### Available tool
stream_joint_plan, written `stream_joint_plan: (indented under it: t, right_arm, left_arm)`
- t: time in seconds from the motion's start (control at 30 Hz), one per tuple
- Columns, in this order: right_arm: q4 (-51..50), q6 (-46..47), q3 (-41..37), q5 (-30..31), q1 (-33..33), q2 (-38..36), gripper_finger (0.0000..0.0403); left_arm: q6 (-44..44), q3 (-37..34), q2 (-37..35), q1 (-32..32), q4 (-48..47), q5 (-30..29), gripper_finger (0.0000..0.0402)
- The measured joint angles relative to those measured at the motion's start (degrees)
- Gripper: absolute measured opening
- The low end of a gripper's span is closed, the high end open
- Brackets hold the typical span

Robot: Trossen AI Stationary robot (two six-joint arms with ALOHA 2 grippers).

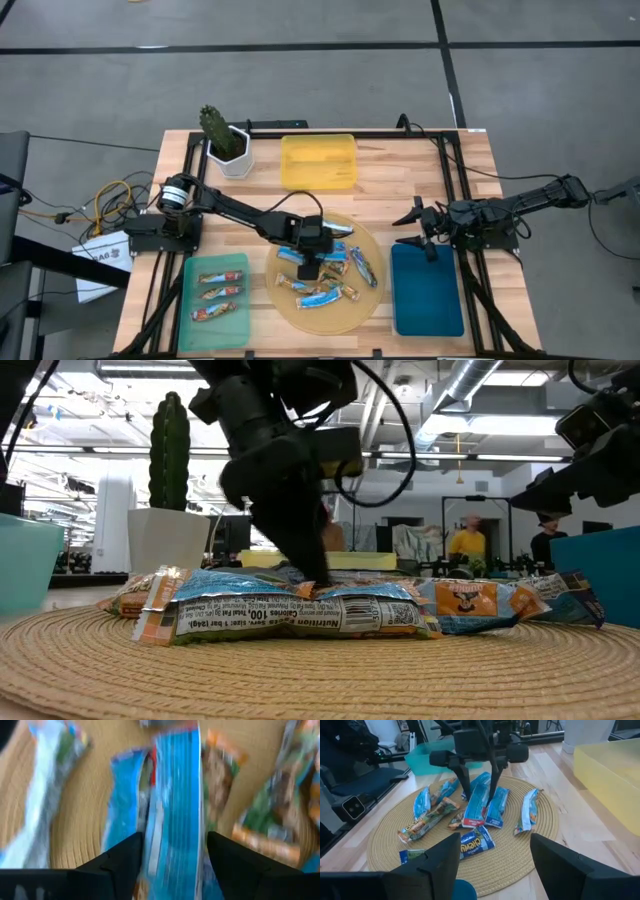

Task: Pick and place Granola Bars by type
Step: Put the red granola bar into the light blue bin

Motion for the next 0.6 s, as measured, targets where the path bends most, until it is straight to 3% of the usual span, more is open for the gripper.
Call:
stream_joint_plan:
  t: [0.37,0.6]
  right_arm:
    - [0.0,0.0,0.0,0.0,0.0,0.0,0.0234]
    - [0.0,0.0,0.0,0.0,0.0,0.0,0.0234]
  left_arm:
    - [0.0,0.0,0.0,0.0,0.3,0.1,0.0113]
    - [0.0,0.0,-0.1,0.0,0.3,0.1,0.0073]
